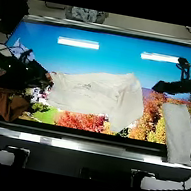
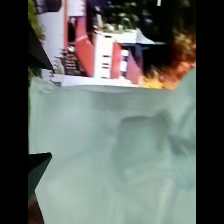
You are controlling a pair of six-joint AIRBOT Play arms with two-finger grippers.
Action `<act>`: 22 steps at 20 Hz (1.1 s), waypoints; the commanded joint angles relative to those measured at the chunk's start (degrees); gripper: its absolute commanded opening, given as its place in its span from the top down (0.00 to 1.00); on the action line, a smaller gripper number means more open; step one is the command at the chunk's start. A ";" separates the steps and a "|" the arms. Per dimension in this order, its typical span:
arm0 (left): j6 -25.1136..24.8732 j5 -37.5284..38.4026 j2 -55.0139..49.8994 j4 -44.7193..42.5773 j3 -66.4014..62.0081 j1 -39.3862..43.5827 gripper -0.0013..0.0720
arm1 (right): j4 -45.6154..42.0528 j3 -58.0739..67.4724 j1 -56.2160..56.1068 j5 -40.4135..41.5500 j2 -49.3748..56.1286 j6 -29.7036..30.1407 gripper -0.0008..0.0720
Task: Fold the shirts.
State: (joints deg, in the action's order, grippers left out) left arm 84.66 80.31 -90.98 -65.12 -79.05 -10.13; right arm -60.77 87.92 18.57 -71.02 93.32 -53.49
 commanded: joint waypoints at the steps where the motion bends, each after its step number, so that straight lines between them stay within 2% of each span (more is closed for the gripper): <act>1: -1.20 -0.59 2.97 -3.61 11.10 1.22 0.17 | -3.52 -1.27 2.97 -12.70 -0.09 2.23 0.12; 5: -2.40 -8.41 2.45 -0.85 16.39 4.66 0.17 | -3.15 -1.77 2.91 -13.05 -0.09 2.29 0.12; 10: -2.38 -8.72 0.37 -0.24 16.44 8.76 0.18 | -3.37 -2.62 2.89 -12.52 -0.04 2.32 0.07; 12: -0.59 -10.80 0.37 -0.31 16.41 9.07 0.54 | -3.21 -5.05 2.89 -11.76 -0.04 2.32 0.07; 15: 0.85 -12.41 0.37 -0.46 16.41 8.90 0.91 | -3.08 -10.12 2.89 -9.66 -0.04 3.39 0.07; 16: 0.83 -12.41 0.39 -0.46 16.41 8.90 0.95 | -2.80 -11.67 2.89 -8.55 -0.02 3.48 0.07; 22: 0.83 -12.24 2.51 -0.44 16.37 8.92 0.95 | 4.98 -15.17 2.89 -4.44 3.45 6.38 0.07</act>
State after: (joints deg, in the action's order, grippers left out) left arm 85.34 67.85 -89.52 -65.98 -62.61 -1.21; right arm -59.79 74.00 21.41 -77.32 94.85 -48.25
